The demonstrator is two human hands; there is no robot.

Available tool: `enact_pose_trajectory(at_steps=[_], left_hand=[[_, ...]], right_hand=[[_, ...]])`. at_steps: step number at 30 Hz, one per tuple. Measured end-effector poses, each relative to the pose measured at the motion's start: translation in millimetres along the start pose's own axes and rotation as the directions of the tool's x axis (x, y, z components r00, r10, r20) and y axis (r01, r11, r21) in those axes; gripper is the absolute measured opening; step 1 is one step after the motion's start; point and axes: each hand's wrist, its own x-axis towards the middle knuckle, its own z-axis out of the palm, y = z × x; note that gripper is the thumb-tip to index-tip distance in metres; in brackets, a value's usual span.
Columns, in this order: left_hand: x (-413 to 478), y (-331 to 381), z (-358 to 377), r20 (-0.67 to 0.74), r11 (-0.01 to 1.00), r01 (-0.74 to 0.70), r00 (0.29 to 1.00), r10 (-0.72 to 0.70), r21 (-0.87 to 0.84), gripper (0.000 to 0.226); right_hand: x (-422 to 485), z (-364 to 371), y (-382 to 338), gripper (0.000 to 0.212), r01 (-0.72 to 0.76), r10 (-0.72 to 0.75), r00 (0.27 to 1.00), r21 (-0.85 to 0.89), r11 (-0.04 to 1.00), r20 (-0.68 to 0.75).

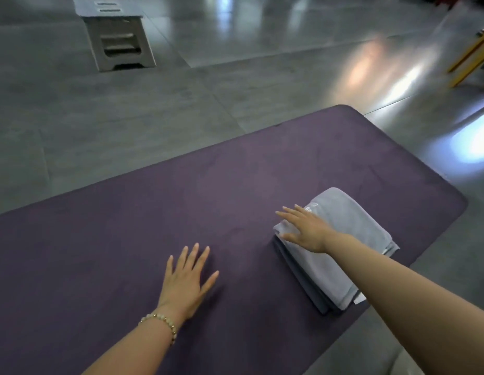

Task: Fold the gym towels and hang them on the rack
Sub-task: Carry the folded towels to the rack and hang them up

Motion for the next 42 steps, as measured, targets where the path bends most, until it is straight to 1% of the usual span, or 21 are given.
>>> enact_pose_trajectory(at_steps=[3, 5, 7, 8, 9, 11, 12, 14, 16, 18, 21, 24, 27, 29, 31, 32, 33, 35, 37, 39, 42], left_hand=[[12, -5, 10, 0.027, 0.998, 0.048, 0.999, -0.047, -0.046, 0.133], [12, -6, 14, 0.064, 0.999, 0.050, 0.997, -0.049, -0.022, 0.138], [12, -8, 17, 0.100, 0.999, 0.036, 0.994, -0.034, -0.009, 0.138], [13, -8, 18, 0.106, 0.999, 0.033, 0.994, -0.031, -0.018, 0.135], [14, -8, 16, 0.121, 0.999, 0.032, 0.992, -0.027, -0.037, 0.125], [16, -9, 11, 0.153, 0.998, 0.027, 0.988, -0.018, -0.062, 0.086], [16, -11, 7, 0.163, 0.996, 0.033, 0.986, -0.019, -0.083, 0.073], [14, -12, -4, 0.138, 0.983, 0.057, 0.990, -0.033, -0.177, 0.064], [6, -8, -18, 0.036, 0.952, 0.047, 0.999, -0.038, -0.303, 0.061], [-15, 4, -42, -0.064, 0.879, -0.002, 0.997, -0.033, -0.477, 0.057], [-59, 27, -99, -0.203, 0.705, -0.109, 0.978, -0.050, -0.701, 0.055], [-107, 43, -173, -0.408, 0.618, -0.285, 0.911, -0.064, -0.733, 0.043], [-164, 50, -249, -0.518, 0.638, -0.374, 0.854, -0.044, -0.673, 0.024], [-205, 51, -294, -0.568, 0.669, -0.384, 0.820, -0.070, -0.636, 0.022], [-253, 48, -343, -0.613, 0.705, -0.356, 0.777, -0.140, -0.613, 0.024], [-278, 47, -365, -0.617, 0.709, -0.344, 0.770, -0.162, -0.615, 0.026], [-304, 46, -384, -0.597, 0.707, -0.329, 0.786, -0.163, -0.626, 0.028], [-353, 46, -418, -0.525, 0.709, -0.282, 0.839, -0.145, -0.646, 0.034], [-401, 47, -445, -0.434, 0.708, -0.182, 0.880, -0.192, -0.682, 0.042], [-448, 51, -464, -0.377, 0.694, -0.081, 0.881, -0.286, -0.715, 0.050], [-520, 61, -473, -0.328, 0.583, -0.001, 0.828, -0.455, -0.812, 0.053]], right_hand=[[15, -1, 4, 0.064, 0.003, 0.006, 0.998, -0.150, 0.989, 0.059], [19, -5, 4, 0.062, 0.004, 0.011, 0.999, -0.282, 0.960, 0.052], [21, -8, 4, 0.053, 0.010, -0.001, 1.000, -0.319, 0.948, 0.027], [22, -10, 5, 0.050, 0.014, -0.009, 1.000, -0.294, 0.956, 0.016], [21, -11, 6, 0.049, 0.006, -0.004, 1.000, -0.239, 0.971, 0.010], [15, -14, 6, 0.047, -0.003, 0.003, 1.000, -0.129, 0.992, 0.000], [10, -16, 6, 0.045, 0.009, -0.011, 1.000, -0.101, 0.995, -0.021], [-3, -25, 5, 0.041, 0.039, -0.042, 0.993, -0.025, 0.999, -0.109], [-20, -42, -4, 0.043, 0.075, -0.051, 0.976, 0.105, 0.992, -0.210], [-40, -61, -19, 0.046, 0.126, -0.050, 0.954, 0.244, 0.962, -0.296], [-75, -86, -54, 0.043, 0.196, -0.019, 0.924, 0.429, 0.882, -0.383], [-124, -121, -99, 0.027, 0.234, 0.025, 0.925, 0.620, 0.749, -0.380], [-180, -162, -152, 0.013, 0.277, 0.059, 0.924, 0.765, 0.582, -0.379], [-216, -189, -184, 0.007, 0.293, 0.101, 0.917, 0.825, 0.483, -0.385], [-256, -222, -217, 0.011, 0.293, 0.112, 0.919, 0.845, 0.448, -0.378], [-275, -238, -232, 0.014, 0.284, 0.098, 0.926, 0.842, 0.458, -0.366], [-296, -252, -249, 0.016, 0.276, 0.072, 0.935, 0.840, 0.468, -0.348], [-338, -279, -280, 0.017, 0.281, -0.013, 0.952, 0.855, 0.437, -0.306], [-378, -302, -310, 0.015, 0.282, -0.105, 0.959, 0.874, 0.395, -0.262], [-416, -316, -337, 0.017, 0.276, -0.195, 0.957, 0.889, 0.365, -0.217], [-473, -323, -373, 0.022, 0.218, -0.349, 0.932, 0.924, 0.315, -0.100]])
